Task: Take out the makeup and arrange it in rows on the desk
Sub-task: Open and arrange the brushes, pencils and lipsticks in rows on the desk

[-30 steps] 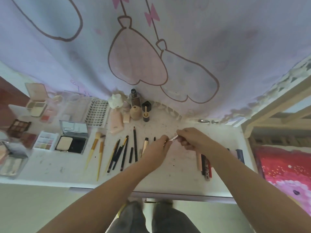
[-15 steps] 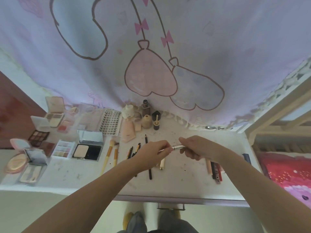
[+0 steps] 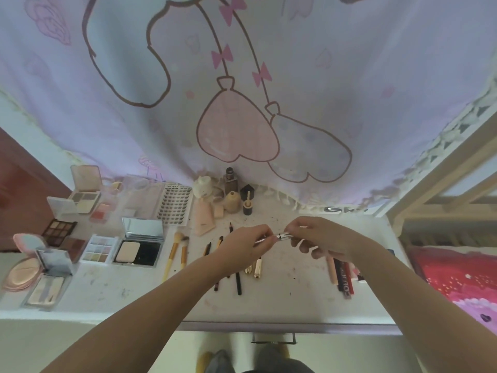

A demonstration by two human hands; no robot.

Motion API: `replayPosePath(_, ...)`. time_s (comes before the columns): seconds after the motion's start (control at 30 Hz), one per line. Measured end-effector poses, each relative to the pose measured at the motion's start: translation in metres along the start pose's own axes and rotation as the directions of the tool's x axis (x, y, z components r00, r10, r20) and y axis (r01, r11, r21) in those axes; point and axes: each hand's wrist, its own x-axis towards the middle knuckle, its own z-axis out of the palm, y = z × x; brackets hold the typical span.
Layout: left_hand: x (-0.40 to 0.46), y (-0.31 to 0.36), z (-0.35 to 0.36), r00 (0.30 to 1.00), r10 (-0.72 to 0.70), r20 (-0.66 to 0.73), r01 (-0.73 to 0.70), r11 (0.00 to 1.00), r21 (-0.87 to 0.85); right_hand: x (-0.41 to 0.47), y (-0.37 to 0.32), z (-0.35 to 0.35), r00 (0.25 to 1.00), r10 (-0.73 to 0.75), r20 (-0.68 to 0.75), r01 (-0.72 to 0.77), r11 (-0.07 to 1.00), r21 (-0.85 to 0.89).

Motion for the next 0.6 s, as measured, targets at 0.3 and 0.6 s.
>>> replayPosePath(0.3, 0.007, 0.004, 0.003, 1.000, 0.016, -0.020, -0.016, 0.999, -0.030, -0.003, 0.001, -0.011, 1.000, 0.001, 0.016, -0.002, 0.999, 0.038)
replayPosePath(0.6, 0.012, 0.002, 0.007, 1.000, 0.017, -0.023, -0.018, 0.999, -0.031, 0.000, 0.001, -0.019, 0.999, 0.035, 0.014, -0.036, 0.999, 0.025)
